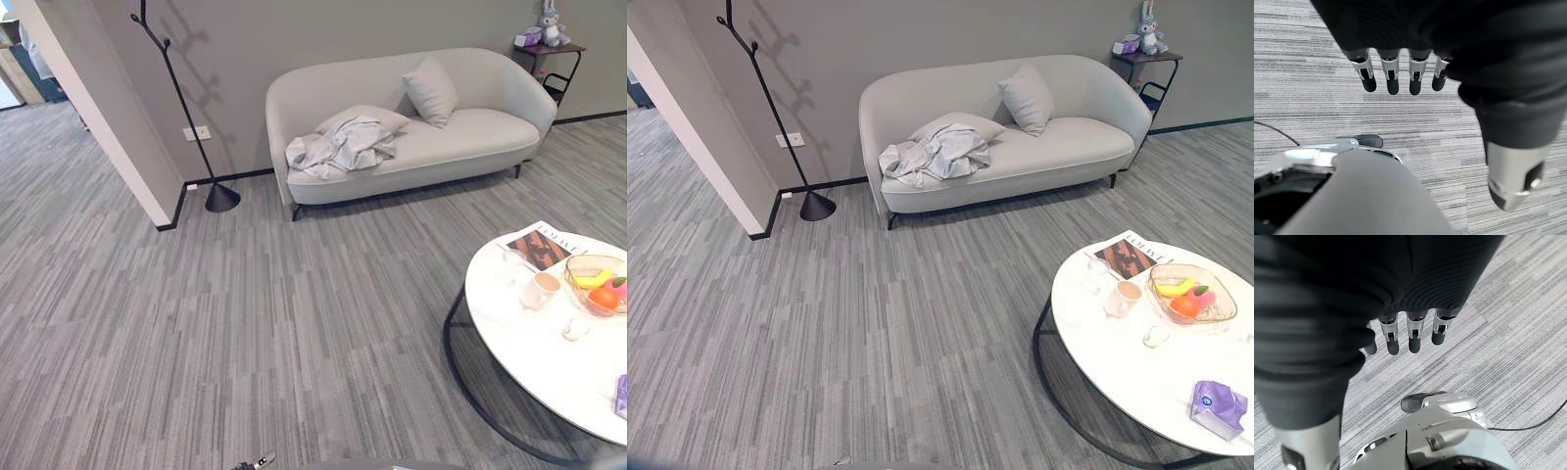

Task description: Hang the clothes on the sofa on the clothes rack.

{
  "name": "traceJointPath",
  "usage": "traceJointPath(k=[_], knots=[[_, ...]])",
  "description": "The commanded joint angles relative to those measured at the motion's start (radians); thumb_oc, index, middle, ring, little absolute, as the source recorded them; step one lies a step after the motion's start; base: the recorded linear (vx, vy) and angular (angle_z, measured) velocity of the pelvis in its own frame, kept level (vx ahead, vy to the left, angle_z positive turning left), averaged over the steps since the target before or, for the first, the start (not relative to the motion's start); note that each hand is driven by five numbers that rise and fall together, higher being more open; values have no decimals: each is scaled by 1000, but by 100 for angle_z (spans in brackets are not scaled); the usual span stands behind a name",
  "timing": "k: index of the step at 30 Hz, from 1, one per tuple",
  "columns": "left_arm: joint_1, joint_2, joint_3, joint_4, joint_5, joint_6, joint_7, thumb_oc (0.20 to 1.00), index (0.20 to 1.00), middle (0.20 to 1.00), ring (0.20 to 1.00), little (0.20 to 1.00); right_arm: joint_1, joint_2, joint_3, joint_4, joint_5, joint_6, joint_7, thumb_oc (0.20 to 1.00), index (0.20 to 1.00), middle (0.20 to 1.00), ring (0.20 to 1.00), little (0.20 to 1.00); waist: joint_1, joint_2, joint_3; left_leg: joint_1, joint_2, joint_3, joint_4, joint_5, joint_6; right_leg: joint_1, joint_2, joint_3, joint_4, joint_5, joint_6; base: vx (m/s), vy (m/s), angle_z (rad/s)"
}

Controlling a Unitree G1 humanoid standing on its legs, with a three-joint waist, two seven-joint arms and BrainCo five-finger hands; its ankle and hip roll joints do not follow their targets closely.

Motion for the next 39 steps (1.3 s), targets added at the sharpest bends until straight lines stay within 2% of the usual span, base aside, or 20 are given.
traceJointPath(k=[1, 3, 6, 8, 10, 12, 14, 16, 20, 24, 26, 28, 29, 30, 32, 33, 35, 36, 37, 39], knots=[[-63, -64, -27, 71, 34, -11, -10, 1000, 1000, 1000, 1000, 1000, -58, 10, 24, 80, -33, -8, -1, 1000, 1000, 1000, 1000, 1000, -19, -11, -9, 46, 72, -46, -18, -14, -76, -12, -50, -2, -21, 38, 58, 36, -64, 0], [-67, -63, -29, 68, 30, -12, -8, 1000, 1000, 1000, 1000, 1000, -61, 4, 25, 83, -36, -10, -1, 1000, 1000, 1000, 1000, 1000, -18, -10, -3, 52, 78, -48, -18, -10, -80, -11, -40, 1, -21, 31, 51, 32, -173, -2], [-77, -56, -23, 42, -6, -18, 7, 1000, 1000, 1000, 1000, 1000, -80, -7, 35, 79, -63, -21, -18, 1000, 1000, 1000, 1000, 1000, -6, -24, 36, -37, 106, -72, 179, -28, -98, -9, -21, 14, -21, 14, 21, -20, -200, -11], [-87, -48, -20, 21, -27, -24, 17, 1000, 1000, 1000, 1000, 1000, -88, -9, 60, 54, -99, -34, -36, 1000, 1000, 1000, 1000, 1000, 5, -32, 71, -145, 114, -112, 384, 50, -111, 1, -4, 19, -21, 9, -3, -29, -213, -43], [-96, -38, -15, -14, -62, -31, 34, 1000, 1000, 1000, 1000, 1000, -94, -17, 128, -19, -175, -39, -48, 1000, 1000, 1000, 1000, 1000, 29, -50, 127, -300, 79, -197, 644, 193, -100, 25, -1, 22, -21, 4, -34, 3, -228, -22], [-99, -36, -12, -13, -68, -32, 37, 1000, 1000, 1000, 1000, 1000, -98, -22, 148, -39, -194, -39, -52, 1000, 1000, 1000, 1000, 1000, 34, -52, 134, -351, 62, -197, 670, 188, -92, 28, 0, 22, -21, 0, -39, 111, -86, -22], [-91, -31, 4, 7, -72, -29, 33, 1000, 1000, 1000, 1000, 1000, -102, -27, 168, -62, -202, -41, -50, 1000, 1000, 1000, 1000, 1000, 61, -52, 130, -414, 26, -155, 600, 155, -75, 48, 9, 41, -19, -23, -34, 288, -62, -16], [-57, -25, 42, 48, -65, -21, 32, 1000, 1000, 1000, 1000, 1000, -99, -24, 179, -116, -174, -50, -36, 1000, 1000, 1000, 1000, 1000, 95, -36, 106, -437, 17, -85, 349, 146, -57, 81, 28, 62, -16, -70, -23, 399, 5, -10], [-27, -12, 82, 76, -49, -15, 32, 1000, 1000, 1000, 1000, 1000, -125, -21, 217, -203, -175, -60, -32, 1000, 1000, 1000, 1000, 1000, 160, -15, 104, -501, -28, -71, 23, 251, -77, 167, 63, 123, 7, -152, -28, 426, -5, -24], [-6, 0, 113, 89, -45, -10, 37, 1000, 1000, 1000, 1000, 1000, -163, -11, 246, -268, -202, -58, -33, 1000, 1000, 1000, 1000, 1000, 201, -24, 85, -534, -31, -51, -18, 259, -76, 222, 66, 189, 19, -192, -26, 595, 18, -50], [24, 24, 160, 112, -22, -10, 36, 1000, 1000, 1000, 1000, 1000, -177, 10, 273, -326, -247, -57, -12, 1000, 1000, 1000, 1000, 1000, 242, -59, 28, -491, -33, -56, -4, 311, -46, 262, 45, 222, 78, -212, -1, 872, 62, -74], [28, 33, 166, 116, -18, -8, 40, 1000, 1000, 1000, 1000, 1000, -176, 16, 282, -324, -262, -57, -8, 1000, 1000, 1000, 1000, 1000, 259, -85, 16, -483, -49, -55, 21, 301, -30, 255, 18, 212, 130, -169, 25, 489, 34, -48], [27, 36, 176, 124, -28, -7, 42, 1000, 1000, 1000, 1000, 1000, -177, 20, 293, -311, -287, -57, 0, 1000, 1000, 1000, 1000, 1000, 278, -116, 11, -476, -75, -45, 60, 272, -3, 236, -25, 187, 232, -31, 82, 408, 50, -93], [22, 43, 177, 118, -24, -7, 42, 1000, 1000, 1000, 1000, 1000, -172, 20, 298, -309, -301, -52, 6, 1000, 1000, 1000, 1000, 1000, 285, -125, 9, -454, -82, -41, 79, 243, 17, 204, -49, 169, 333, 30, 126, 606, 81, -94], [1, 55, 164, 83, -37, -14, 49, 1000, 1000, 1000, 1000, 1000, -171, 25, 300, -298, -309, -56, -1, 1000, 1000, 1000, 1000, 1000, 284, -121, 7, -394, -101, -44, 110, 185, 59, 107, -91, 123, 588, 271, 185, 555, 135, -34], [-11, 59, 151, 63, -37, -17, 56, 1000, 1000, 1000, 1000, 1000, -171, 21, 297, -300, -311, -54, -1, 1000, 1000, 1000, 1000, 1000, 270, -101, 4, -351, -103, -50, 99, 159, 75, 56, -109, 81, 670, 290, 168, 563, 200, 17], [-44, 58, 122, 27, -50, -22, 69, 1000, 1000, 1000, 1000, 1000, -177, 19, 300, -334, -301, -56, -14, 1000, 1000, 1000, 1000, 1000, 212, -52, 18, -229, -99, -108, 54, 131, 91, -103, -114, 38, 783, 178, 117, 632, 93, 47], [-72, 61, 92, -18, -51, -35, 78, 1000, 1000, 1000, 1000, 1000, -167, 6, 305, -409, -291, -61, -16, 1000, 1000, 1000, 1000, 1000, 145, -31, 32, -127, -103, -167, 30, 92, 83, -194, -121, -4, 673, 88, 87, 536, -39, 80], [-72, 60, 92, -18, -51, -35, 78, 1000, 1000, 1000, 1000, 1000, -167, 5, 305, -410, -291, -61, -16, 1000, 1000, 1000, 1000, 1000, 142, -29, 31, -128, -101, -170, 31, 93, 83, -191, -118, -7, 668, 91, 86, 780, -200, 129], [-104, 63, 45, -61, -3, -49, 92, 1000, 1000, 1000, 1000, 1000, -152, -36, 292, -517, -283, -63, -22, 1000, 1000, 1000, 1000, 1000, 71, -42, 56, -29, -115, -255, 36, 17, 56, -253, -103, 43, 264, 114, 85, 684, -262, 128]])
